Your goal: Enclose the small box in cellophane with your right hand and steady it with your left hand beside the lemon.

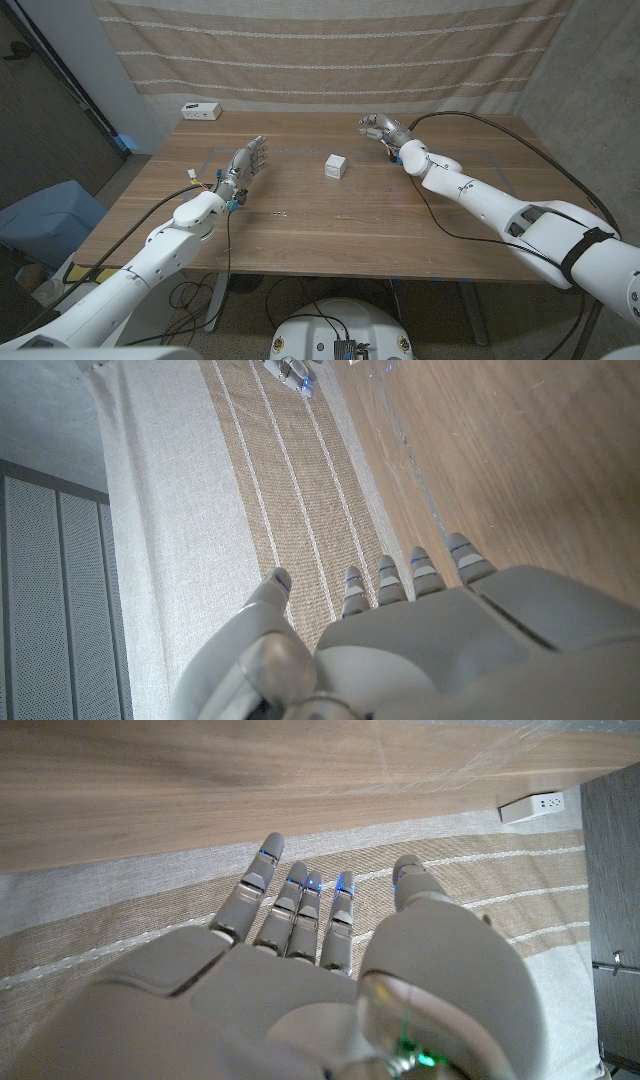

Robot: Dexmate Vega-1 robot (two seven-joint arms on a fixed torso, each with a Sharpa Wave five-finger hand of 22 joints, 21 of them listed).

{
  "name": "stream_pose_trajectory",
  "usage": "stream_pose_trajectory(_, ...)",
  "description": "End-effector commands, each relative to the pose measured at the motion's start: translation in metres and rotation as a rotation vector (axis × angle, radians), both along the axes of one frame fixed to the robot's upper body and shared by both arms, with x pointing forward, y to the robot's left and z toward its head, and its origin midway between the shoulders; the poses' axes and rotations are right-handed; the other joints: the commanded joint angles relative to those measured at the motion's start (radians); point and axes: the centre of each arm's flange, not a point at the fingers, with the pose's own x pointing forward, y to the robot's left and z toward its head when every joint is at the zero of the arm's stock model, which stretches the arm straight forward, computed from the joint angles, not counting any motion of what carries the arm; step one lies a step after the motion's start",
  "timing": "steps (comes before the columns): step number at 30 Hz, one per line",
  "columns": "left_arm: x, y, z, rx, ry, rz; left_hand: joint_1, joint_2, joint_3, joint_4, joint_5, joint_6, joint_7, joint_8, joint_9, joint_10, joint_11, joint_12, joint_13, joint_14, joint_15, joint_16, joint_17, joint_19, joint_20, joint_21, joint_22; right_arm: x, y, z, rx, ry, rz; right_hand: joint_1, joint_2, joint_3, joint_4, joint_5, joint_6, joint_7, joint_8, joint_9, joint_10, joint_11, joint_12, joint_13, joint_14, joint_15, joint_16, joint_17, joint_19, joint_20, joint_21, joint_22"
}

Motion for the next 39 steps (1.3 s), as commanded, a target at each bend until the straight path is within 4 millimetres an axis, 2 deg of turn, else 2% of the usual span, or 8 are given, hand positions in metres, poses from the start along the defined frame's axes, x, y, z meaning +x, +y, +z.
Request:
stream_pose_trajectory(1,-0.003,0.001,-0.003,0.003,0.001,0.004,-0.002,-0.009,0.000,-0.002,-0.001,0.001,-0.004,-0.003,0.002,0.003,0.000,-0.002,0.001,0.010,0.001,0.003,0.005,0.002,0.005,-0.004,0.004,0.017,0.003,0.011,-0.169,-0.045,-0.180,-0.026,0.003,-0.010,0.010,-0.007,0.001,-0.011,-0.003,0.001,-0.012,-0.008,-0.002,0.003,-0.019,-0.003,-0.005,0.005,-0.012,0.001,-0.004,0.003)
stream_pose_trajectory(11,-0.005,0.001,-0.005,0.006,-0.002,0.004,-0.005,-0.012,-0.002,-0.002,-0.001,-0.001,-0.006,-0.004,0.002,0.003,-0.002,-0.003,0.001,0.018,0.001,0.005,0.005,0.002,0.005,-0.005,0.004,0.027,0.005,0.010,-0.255,-0.019,-0.313,-0.068,0.024,-0.013,0.034,-0.016,-0.022,-0.024,-0.012,0.002,-0.087,-0.014,-0.015,0.003,-0.088,-0.002,-0.025,0.008,-0.059,-0.008,-0.018,0.001)
stream_pose_trajectory(15,-0.006,0.001,-0.005,0.008,-0.002,0.003,-0.006,-0.014,-0.003,-0.002,-0.001,-0.001,-0.005,-0.004,0.002,0.004,-0.003,-0.003,0.001,0.020,0.002,0.005,0.005,0.002,0.006,-0.005,0.004,0.032,0.004,0.008,-0.293,0.003,-0.374,-0.085,0.017,-0.018,0.039,-0.020,-0.042,-0.029,-0.017,0.003,-0.118,-0.014,-0.016,0.003,-0.123,0.000,-0.033,0.007,-0.078,-0.011,-0.022,0.000)
stream_pose_trajectory(16,-0.006,0.001,-0.005,0.008,-0.003,0.002,-0.006,-0.014,-0.003,-0.002,-0.001,-0.001,-0.006,-0.004,0.002,0.004,-0.003,-0.003,0.001,0.021,0.002,0.005,0.005,0.002,0.006,-0.006,0.004,0.033,0.004,0.007,-0.300,0.013,-0.389,-0.092,0.015,-0.021,0.041,-0.021,-0.043,-0.029,-0.016,0.003,-0.131,-0.029,-0.017,0.003,-0.127,0.001,-0.032,0.007,-0.082,-0.009,-0.022,0.000)
stream_pose_trajectory(29,-0.008,0.002,-0.005,0.013,-0.004,0.001,-0.009,-0.017,-0.005,-0.003,-0.001,-0.001,-0.007,-0.004,0.002,0.004,-0.004,-0.004,0.001,0.025,0.001,0.005,0.005,0.003,0.006,-0.006,0.004,0.045,-0.001,-0.005,-0.436,0.163,-0.461,-0.115,-0.004,-0.034,0.044,-0.022,-0.051,-0.035,-0.015,0.003,-0.150,-0.028,-0.012,0.003,-0.169,0.001,-0.040,0.003,-0.095,-0.007,-0.023,-0.001)
stream_pose_trajectory(35,-0.008,0.003,-0.004,0.014,-0.003,0.002,-0.010,-0.018,-0.006,-0.003,0.000,-0.001,-0.007,-0.004,0.002,0.002,-0.001,-0.005,0.002,0.027,0.001,0.005,0.005,0.002,0.006,-0.007,0.004,0.046,0.001,-0.011,-0.486,0.185,-0.469,-0.153,-0.011,-0.050,0.058,-0.018,-0.038,-0.042,-0.006,0.004,-0.185,-0.027,-0.010,0.002,-0.204,0.005,-0.038,0.002,-0.119,-0.011,-0.024,-0.002)
stream_pose_trajectory(37,-0.008,0.004,-0.004,0.014,-0.002,0.003,-0.011,-0.019,-0.006,-0.003,0.000,-0.001,-0.007,-0.004,0.002,0.002,-0.004,-0.006,0.002,0.026,0.001,0.005,0.005,0.003,0.006,-0.007,0.004,0.046,0.002,-0.013,-0.493,0.185,-0.462,-0.127,-0.004,-0.036,0.038,-0.008,0.015,-0.047,0.013,0.004,-0.166,-0.033,0.002,0.001,-0.193,-0.003,-0.031,-0.007,-0.109,-0.014,-0.017,-0.002)
stream_pose_trajectory(39,-0.007,0.004,-0.004,0.015,0.000,0.003,-0.011,-0.019,-0.006,-0.003,0.000,-0.001,-0.007,-0.004,0.002,0.002,-0.003,-0.006,0.002,0.027,0.001,0.005,0.005,0.002,0.006,-0.007,0.004,0.046,0.003,-0.015,-0.507,0.182,-0.449,-0.076,0.006,-0.009,0.000,0.004,0.096,-0.040,0.037,0.003,-0.123,-0.045,0.017,-0.001,-0.166,-0.016,-0.022,-0.021,-0.095,-0.019,-0.010,-0.004)
